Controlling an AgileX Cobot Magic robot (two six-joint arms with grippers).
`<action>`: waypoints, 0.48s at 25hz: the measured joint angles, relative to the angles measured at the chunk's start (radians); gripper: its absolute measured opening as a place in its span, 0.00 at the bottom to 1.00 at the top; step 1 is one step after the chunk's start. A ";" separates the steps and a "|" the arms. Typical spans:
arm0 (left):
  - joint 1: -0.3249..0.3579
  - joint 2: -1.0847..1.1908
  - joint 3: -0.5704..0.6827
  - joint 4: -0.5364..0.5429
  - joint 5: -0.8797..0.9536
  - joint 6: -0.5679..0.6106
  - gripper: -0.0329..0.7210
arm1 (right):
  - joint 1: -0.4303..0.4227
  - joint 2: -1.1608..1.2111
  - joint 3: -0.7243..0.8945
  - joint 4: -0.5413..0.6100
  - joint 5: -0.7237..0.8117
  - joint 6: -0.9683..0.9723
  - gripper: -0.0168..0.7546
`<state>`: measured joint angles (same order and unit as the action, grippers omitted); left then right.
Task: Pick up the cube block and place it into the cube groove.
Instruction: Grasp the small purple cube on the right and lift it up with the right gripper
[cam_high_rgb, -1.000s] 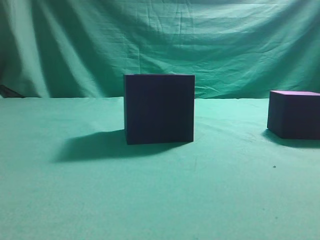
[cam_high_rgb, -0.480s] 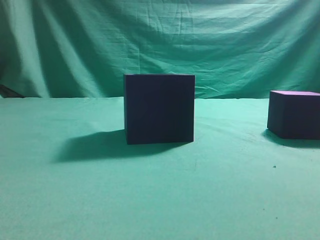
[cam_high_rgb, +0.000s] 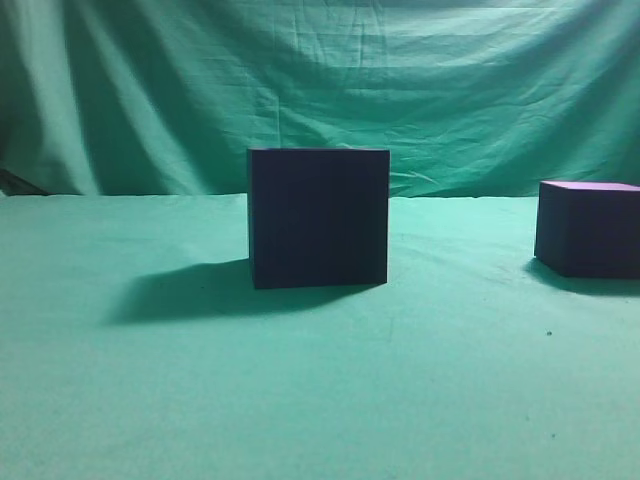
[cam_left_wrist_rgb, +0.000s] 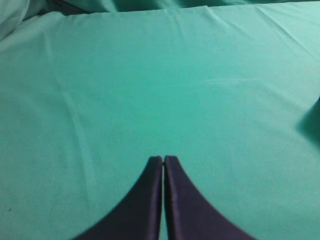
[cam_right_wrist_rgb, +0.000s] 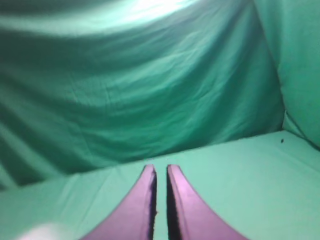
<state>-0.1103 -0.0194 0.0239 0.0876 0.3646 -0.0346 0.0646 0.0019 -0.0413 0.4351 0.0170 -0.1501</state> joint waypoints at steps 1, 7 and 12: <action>0.000 0.000 0.000 0.000 0.000 0.000 0.04 | 0.000 0.026 -0.036 0.000 0.043 -0.023 0.08; 0.000 0.000 0.000 0.000 0.000 0.000 0.04 | 0.000 0.332 -0.274 0.018 0.353 -0.055 0.08; 0.000 0.000 0.000 0.000 0.000 0.000 0.04 | 0.000 0.532 -0.352 0.020 0.458 -0.070 0.08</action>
<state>-0.1103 -0.0194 0.0239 0.0876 0.3646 -0.0346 0.0646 0.5341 -0.3935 0.4555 0.4752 -0.2204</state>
